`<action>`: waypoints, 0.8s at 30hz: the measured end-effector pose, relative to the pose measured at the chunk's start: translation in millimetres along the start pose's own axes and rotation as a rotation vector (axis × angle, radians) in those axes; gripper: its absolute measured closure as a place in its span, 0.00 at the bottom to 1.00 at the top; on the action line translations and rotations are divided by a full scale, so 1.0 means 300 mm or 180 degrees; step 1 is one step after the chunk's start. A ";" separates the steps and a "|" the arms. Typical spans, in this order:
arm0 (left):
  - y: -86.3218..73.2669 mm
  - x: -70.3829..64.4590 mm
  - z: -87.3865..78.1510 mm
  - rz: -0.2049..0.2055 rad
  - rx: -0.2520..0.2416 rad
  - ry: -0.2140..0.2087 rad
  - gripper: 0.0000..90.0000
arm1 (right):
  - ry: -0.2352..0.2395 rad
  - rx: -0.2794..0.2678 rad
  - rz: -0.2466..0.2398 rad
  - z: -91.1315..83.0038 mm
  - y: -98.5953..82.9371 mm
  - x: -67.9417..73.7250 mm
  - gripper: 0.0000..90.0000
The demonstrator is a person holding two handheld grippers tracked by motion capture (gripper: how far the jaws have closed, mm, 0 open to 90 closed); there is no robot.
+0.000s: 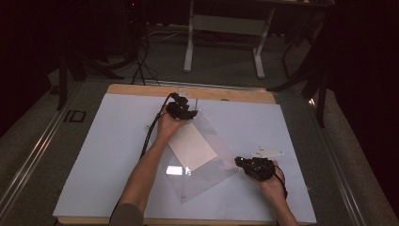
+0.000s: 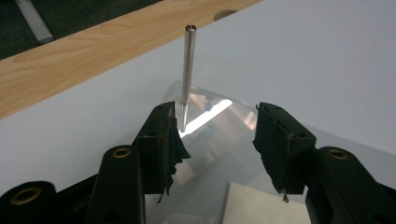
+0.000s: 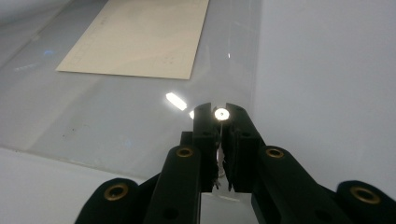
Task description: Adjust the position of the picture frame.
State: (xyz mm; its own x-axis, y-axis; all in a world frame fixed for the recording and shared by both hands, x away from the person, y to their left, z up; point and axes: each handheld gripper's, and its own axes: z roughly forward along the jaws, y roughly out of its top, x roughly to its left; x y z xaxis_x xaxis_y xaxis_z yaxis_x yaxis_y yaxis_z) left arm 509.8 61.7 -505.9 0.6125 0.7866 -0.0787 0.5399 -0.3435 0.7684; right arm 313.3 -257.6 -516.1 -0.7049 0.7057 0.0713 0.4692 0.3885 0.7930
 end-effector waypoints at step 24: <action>0.036 -0.022 0.139 -0.0017 -0.0028 0.0204 0.55 | 0.0003 -0.0016 0.0048 -0.003 -0.003 0.000 0.93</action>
State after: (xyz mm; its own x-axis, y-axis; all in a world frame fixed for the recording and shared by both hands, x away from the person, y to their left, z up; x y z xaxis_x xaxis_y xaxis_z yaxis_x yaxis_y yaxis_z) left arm 535.6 31.5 -523.7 0.5711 0.8198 -0.0421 0.5379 -0.3349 0.7736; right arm 312.3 -258.4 -516.4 -0.6982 0.7110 0.0837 0.4770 0.3749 0.7950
